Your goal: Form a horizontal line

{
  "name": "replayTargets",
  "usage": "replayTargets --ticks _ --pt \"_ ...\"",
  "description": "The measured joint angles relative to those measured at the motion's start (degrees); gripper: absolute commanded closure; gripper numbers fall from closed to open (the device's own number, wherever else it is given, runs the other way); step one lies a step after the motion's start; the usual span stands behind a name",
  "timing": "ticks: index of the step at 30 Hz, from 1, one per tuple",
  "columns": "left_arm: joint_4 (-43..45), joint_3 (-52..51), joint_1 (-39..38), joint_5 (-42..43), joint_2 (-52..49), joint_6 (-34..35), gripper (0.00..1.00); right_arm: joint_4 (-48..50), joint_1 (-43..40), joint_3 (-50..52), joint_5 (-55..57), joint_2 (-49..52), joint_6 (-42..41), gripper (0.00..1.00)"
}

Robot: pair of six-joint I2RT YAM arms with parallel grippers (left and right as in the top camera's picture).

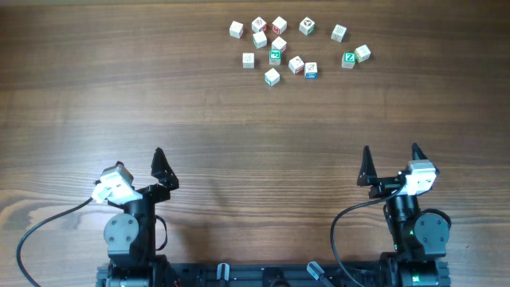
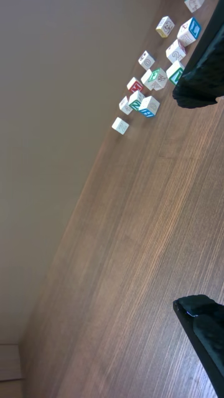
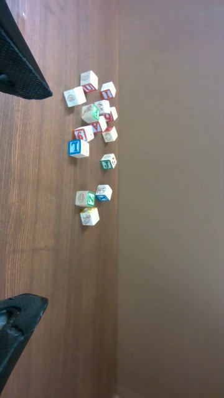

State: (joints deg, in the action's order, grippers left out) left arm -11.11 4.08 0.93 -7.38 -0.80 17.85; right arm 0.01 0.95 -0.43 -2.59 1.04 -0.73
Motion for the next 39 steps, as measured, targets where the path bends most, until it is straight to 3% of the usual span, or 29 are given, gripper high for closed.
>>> replayTargets --ticks 8,14,19,23,27,32,39 --pt "0.2 0.0 0.0 0.6 0.0 0.0 0.0 0.0 0.0 0.0 0.0 0.0 0.0 0.0" --pt "2.5 0.1 0.0 9.4 0.0 0.0 0.0 0.0 0.0 0.0 0.0 0.0 0.0 0.0" --pt "-3.3 9.7 0.0 12.9 -2.2 0.0 0.0 0.0 0.0 0.0 0.0 0.0 0.0 0.0" --pt "-4.5 18.1 0.0 15.0 -10.5 0.0 0.0 0.0 0.0 0.0 0.0 -0.2 0.0 0.0" --pt "-4.7 27.8 0.0 21.8 -24.9 -0.2 0.0 0.0 0.0 0.0 0.0 -0.3 0.0 0.0" --pt "-19.4 48.2 0.0 29.6 -44.4 -0.5 0.0 0.0 0.0 0.0 0.0 -0.3 0.0 0.0" --pt "-20.6 50.9 0.0 37.5 -50.8 -0.6 0.0 0.0 0.0 0.0 0.0 -0.3 0.0 0.0"
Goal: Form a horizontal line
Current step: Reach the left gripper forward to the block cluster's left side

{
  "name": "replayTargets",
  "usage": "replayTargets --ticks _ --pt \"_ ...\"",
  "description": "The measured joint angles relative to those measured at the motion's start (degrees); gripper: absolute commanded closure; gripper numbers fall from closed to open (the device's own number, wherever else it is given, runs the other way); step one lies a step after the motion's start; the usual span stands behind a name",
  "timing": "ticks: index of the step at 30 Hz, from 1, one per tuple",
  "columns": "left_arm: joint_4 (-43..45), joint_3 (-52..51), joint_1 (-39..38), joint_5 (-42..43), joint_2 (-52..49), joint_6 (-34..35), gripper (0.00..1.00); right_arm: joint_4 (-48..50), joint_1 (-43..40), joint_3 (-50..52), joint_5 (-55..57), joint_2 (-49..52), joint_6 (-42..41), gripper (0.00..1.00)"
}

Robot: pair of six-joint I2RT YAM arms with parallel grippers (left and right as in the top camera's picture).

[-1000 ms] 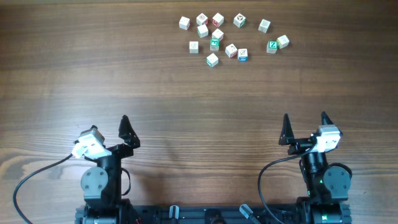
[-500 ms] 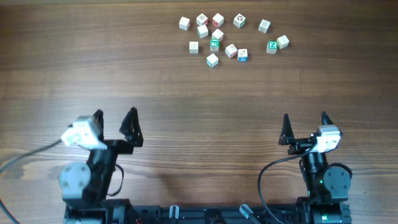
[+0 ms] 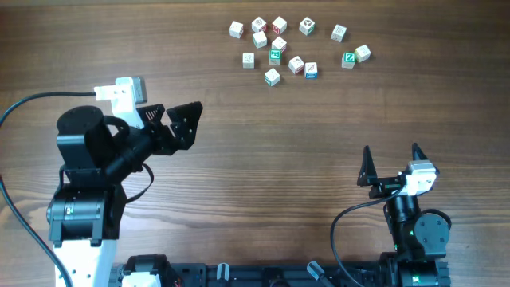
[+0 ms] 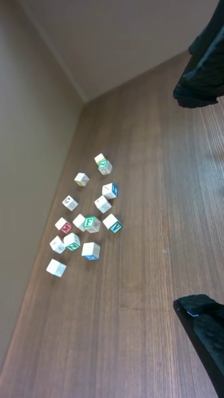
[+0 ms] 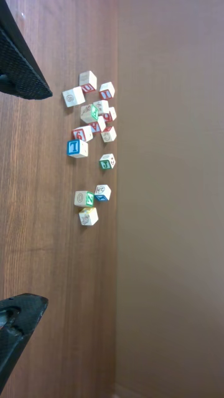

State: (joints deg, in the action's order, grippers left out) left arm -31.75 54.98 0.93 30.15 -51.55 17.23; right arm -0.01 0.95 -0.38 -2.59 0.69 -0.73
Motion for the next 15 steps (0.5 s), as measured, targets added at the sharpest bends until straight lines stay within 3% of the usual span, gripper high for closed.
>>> replayTargets --ticks 8,15 --pt "0.0 0.0 0.0 0.4 -1.1 0.0 0.0 0.0 0.0 0.0 0.0 0.0 0.0 0.0" --pt "1.3 5.3 -0.5 0.4 -9.9 -0.7 0.0 0.0 0.0 0.0 0.0 0.0 0.0 0.0"
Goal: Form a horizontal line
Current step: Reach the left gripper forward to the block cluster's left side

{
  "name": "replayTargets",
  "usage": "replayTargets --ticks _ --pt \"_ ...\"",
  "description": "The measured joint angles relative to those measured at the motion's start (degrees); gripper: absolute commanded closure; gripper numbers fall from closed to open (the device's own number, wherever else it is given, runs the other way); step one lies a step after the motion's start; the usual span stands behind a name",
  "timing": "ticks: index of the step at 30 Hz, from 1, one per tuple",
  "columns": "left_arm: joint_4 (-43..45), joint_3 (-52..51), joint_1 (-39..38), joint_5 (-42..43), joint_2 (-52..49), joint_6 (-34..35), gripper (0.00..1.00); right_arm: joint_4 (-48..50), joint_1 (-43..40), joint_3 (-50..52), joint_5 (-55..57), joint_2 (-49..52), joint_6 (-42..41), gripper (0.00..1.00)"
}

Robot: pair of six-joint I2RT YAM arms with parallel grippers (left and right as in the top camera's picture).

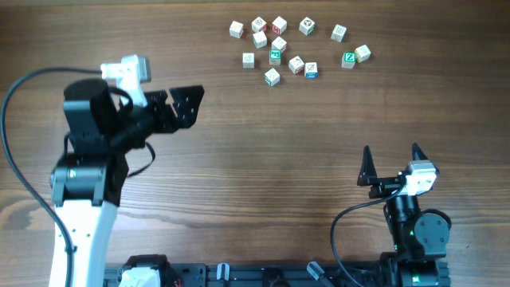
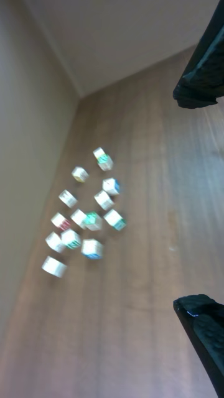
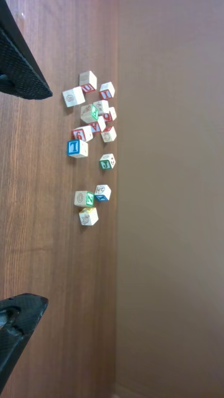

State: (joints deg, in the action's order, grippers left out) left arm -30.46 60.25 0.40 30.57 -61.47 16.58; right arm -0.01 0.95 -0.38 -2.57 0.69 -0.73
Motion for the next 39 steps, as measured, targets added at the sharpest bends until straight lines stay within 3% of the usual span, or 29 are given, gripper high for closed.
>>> replayTargets --ticks 9,22,39 --pt "-0.2 15.8 -12.2 -7.5 -14.1 -1.6 0.0 0.0 0.0 0.0 0.0 0.0 0.0 0.0" --pt "2.4 29.2 -15.9 -13.4 -34.7 -5.2 0.0 0.0 0.0 0.0 0.0 0.0 0.0 0.0" --pt "17.3 31.3 -17.5 -19.4 -49.7 -6.1 0.0 0.0 0.0 0.0 0.0 0.0 0.0 0.0"
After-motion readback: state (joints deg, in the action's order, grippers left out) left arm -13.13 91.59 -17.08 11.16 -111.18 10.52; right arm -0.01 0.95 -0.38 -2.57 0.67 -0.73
